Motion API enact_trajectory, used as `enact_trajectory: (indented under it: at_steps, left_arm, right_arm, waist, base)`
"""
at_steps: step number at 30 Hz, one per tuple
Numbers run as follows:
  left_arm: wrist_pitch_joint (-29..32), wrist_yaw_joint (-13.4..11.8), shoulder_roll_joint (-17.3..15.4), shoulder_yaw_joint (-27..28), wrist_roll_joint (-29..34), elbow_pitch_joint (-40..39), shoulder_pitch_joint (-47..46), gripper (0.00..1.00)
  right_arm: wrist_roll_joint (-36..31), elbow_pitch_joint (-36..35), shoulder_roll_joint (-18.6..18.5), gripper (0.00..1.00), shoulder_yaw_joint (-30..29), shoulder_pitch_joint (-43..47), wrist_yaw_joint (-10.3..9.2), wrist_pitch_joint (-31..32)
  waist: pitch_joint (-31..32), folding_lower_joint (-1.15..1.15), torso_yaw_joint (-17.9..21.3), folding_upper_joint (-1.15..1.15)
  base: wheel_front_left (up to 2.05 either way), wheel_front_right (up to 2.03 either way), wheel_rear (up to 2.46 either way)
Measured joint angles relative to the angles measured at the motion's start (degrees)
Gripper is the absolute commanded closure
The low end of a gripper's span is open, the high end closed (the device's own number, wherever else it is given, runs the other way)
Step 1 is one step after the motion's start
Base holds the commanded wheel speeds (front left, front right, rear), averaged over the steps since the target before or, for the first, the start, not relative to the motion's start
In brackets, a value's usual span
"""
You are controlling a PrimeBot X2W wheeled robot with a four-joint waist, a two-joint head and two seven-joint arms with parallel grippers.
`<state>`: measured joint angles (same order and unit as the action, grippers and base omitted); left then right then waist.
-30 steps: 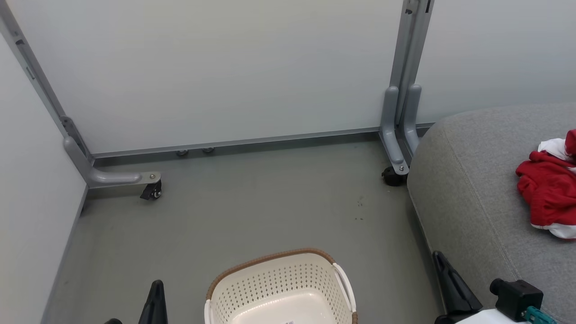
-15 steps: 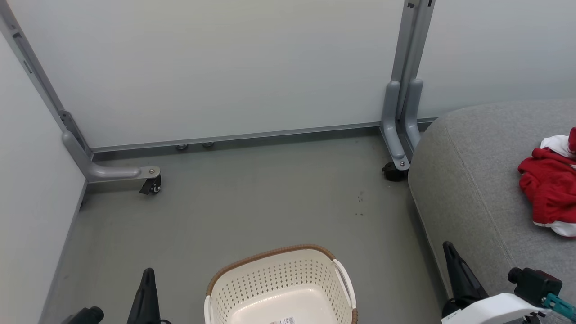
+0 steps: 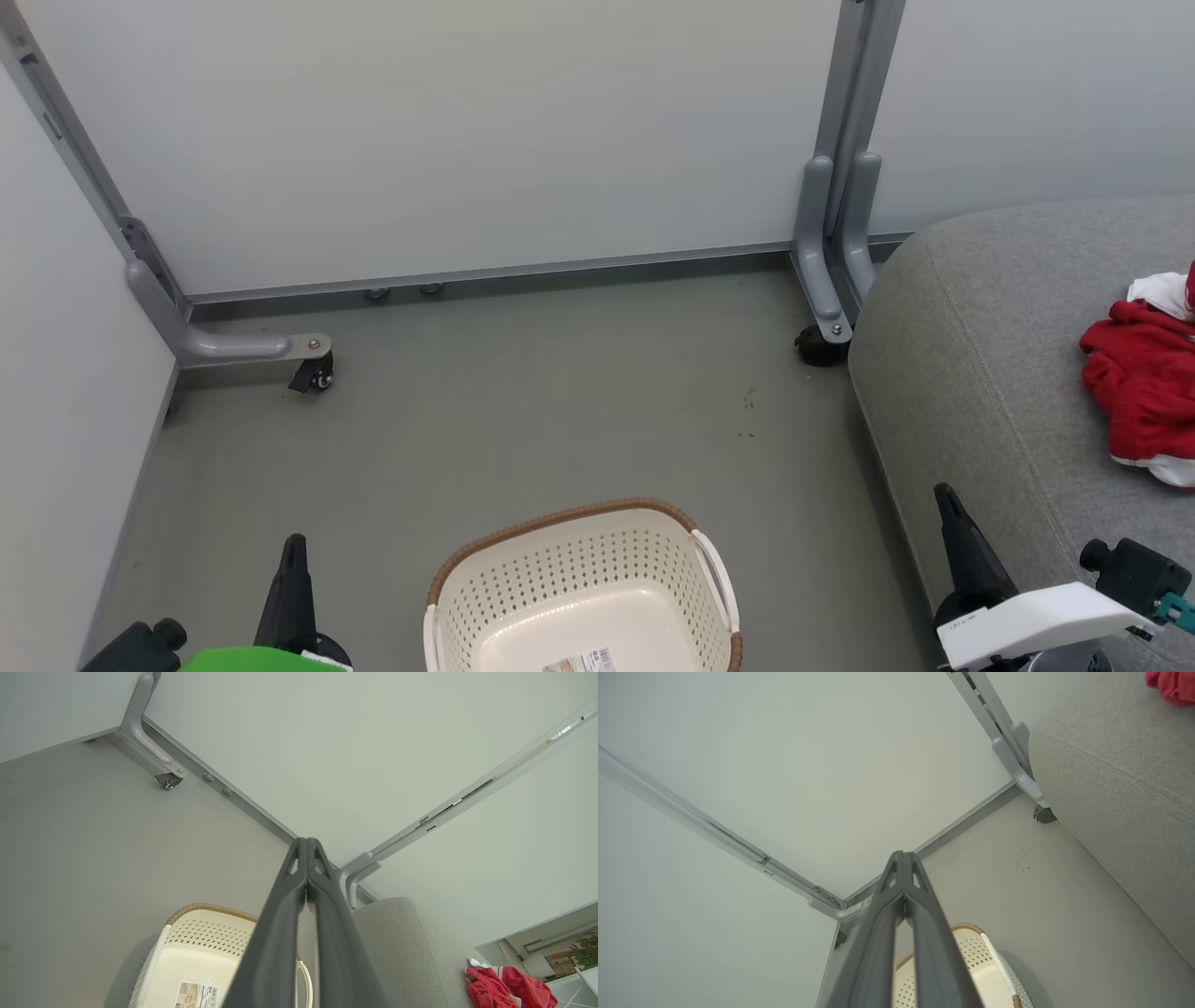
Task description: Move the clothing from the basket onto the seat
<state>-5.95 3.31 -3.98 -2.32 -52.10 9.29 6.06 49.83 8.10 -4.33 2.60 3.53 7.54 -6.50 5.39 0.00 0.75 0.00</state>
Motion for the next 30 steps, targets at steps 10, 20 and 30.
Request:
enact_trajectory:
  at_steps: [10,20,30]
  left_arm:
    - [1.7,0.7,-0.1,1.0,-6.9,0.7,-1.9,1.00]
    - [3.3,1.3,-0.2,2.0,-13.1,1.4,-3.6,1.00]
    - [4.9,1.8,-0.2,2.9,-19.0,2.1,-5.1,1.00]
  right_arm:
    - [7.4,0.9,-0.1,1.00,-0.9,-1.6,-0.01,1.5]
    - [14.0,1.8,-0.2,1.00,-1.8,-3.0,-0.01,3.3]
    - [20.1,2.5,-0.2,1.00,-2.7,-4.2,-0.01,4.7]
  waist:
    - [-0.7,0.00,-0.1,0.00]
    - [-1.4,0.00,-0.2,0.00]
    - [-2.0,0.00,-0.3,0.00]
  base:
    - [0.00,0.00,0.00]
    - [0.00,0.00,0.00]
    - [0.00,0.00,0.00]
